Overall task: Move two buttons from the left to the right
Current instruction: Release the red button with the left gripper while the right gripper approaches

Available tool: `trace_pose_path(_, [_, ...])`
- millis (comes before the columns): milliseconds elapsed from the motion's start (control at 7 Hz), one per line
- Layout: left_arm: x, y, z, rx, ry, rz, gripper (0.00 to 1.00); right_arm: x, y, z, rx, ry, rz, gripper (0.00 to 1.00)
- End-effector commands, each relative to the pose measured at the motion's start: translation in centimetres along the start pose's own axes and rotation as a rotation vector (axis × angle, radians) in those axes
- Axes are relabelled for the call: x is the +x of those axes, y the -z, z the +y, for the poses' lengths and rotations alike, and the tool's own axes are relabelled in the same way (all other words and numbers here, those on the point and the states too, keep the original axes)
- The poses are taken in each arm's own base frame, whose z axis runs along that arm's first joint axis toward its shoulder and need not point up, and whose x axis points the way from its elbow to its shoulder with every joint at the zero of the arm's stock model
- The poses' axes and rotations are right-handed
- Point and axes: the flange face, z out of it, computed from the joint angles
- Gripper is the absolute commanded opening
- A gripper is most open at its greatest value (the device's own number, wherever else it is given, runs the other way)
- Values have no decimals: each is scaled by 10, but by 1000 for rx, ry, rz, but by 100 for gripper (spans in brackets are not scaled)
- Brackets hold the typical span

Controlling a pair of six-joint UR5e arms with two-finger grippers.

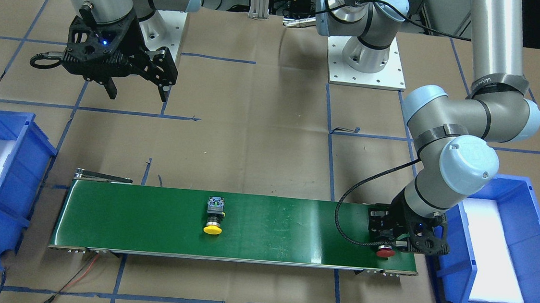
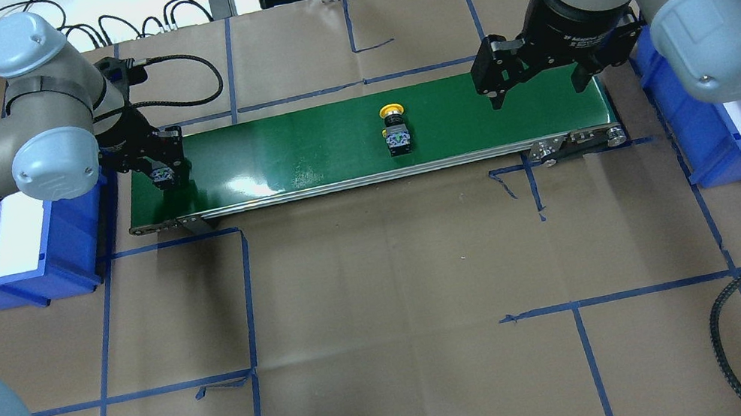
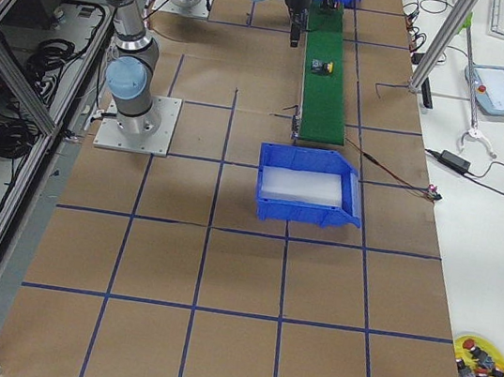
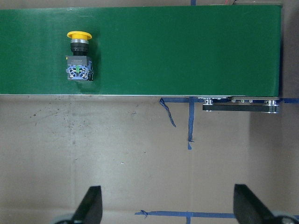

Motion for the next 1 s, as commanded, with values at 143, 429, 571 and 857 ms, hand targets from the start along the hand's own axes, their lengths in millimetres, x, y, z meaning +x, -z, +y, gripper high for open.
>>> trace_pose_path(143, [-1,32,-2,30,6,-6,100,0,-2,0,-3,1,0,100])
trace_pose_path(429, [2,94,8,-15,7,3,100,-1,-1,1,0,2,-6,100])
trace_pose_path(571, [3,129,10,-69,8,16,100,-1,-1,1,-3,1,-6,100])
trace_pose_path(857, [11,187,16,-138,14,24,100,0,-15,-5,-25,-1,-8,100])
